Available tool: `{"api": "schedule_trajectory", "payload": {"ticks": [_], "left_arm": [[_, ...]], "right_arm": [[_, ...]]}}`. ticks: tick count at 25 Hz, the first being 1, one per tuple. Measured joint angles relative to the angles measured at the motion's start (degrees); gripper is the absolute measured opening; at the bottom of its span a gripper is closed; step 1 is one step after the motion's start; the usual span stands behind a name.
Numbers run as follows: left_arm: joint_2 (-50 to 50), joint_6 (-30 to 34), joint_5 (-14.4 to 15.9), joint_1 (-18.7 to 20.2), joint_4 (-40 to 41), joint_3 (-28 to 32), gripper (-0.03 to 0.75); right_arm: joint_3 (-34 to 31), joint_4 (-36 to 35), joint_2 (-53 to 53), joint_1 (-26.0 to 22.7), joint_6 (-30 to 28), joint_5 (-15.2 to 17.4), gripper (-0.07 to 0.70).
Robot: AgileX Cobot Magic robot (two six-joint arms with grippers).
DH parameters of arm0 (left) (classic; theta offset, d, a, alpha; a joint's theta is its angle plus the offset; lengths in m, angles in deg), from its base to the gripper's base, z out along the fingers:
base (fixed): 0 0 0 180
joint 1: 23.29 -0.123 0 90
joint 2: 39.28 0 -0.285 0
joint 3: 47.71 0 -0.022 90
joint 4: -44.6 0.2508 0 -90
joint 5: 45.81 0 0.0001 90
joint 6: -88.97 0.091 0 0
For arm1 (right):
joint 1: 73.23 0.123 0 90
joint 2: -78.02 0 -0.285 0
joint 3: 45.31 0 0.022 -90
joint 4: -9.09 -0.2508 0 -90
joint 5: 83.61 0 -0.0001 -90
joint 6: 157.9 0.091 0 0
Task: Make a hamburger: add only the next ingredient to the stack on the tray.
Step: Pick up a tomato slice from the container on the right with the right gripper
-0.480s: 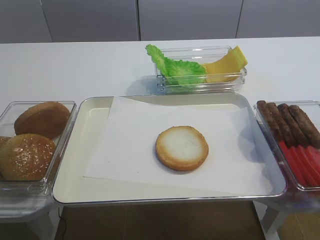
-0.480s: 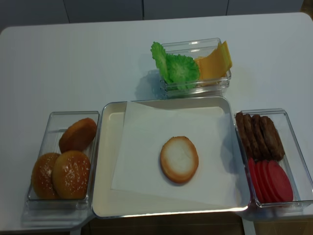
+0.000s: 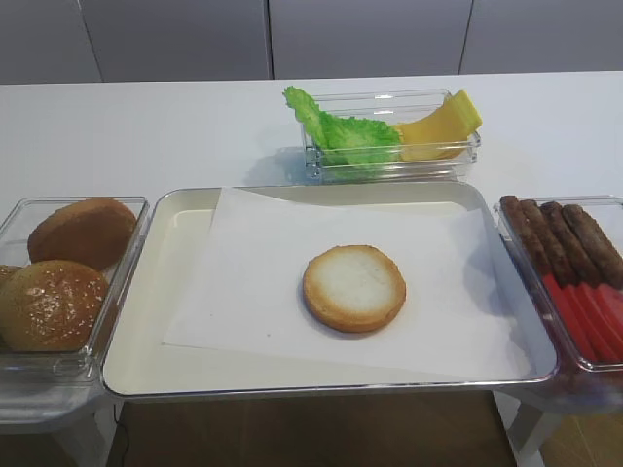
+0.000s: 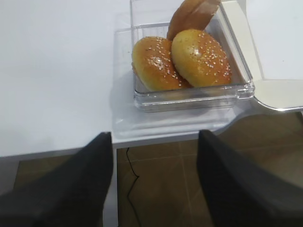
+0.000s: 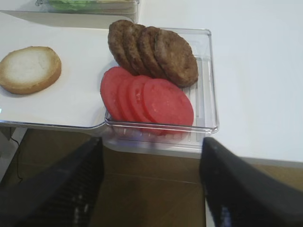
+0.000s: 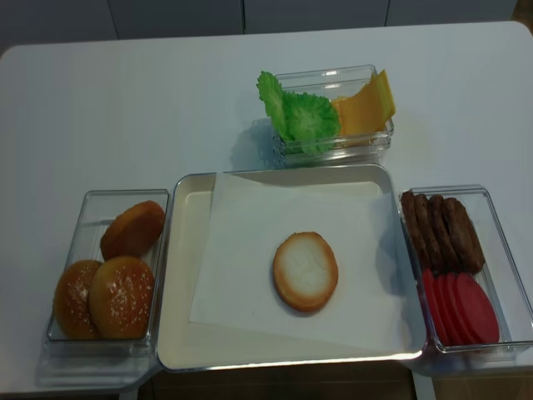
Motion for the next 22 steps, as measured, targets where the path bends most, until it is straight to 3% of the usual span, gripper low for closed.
{"api": "schedule_trajectory", "payload": {"ticks": [22], "left_arm": [[0.0,0.0,0.0,0.0,0.0,0.0,0.419]], "right_arm": [[0.0,0.0,0.0,0.0,0.0,0.0,0.499]]}}
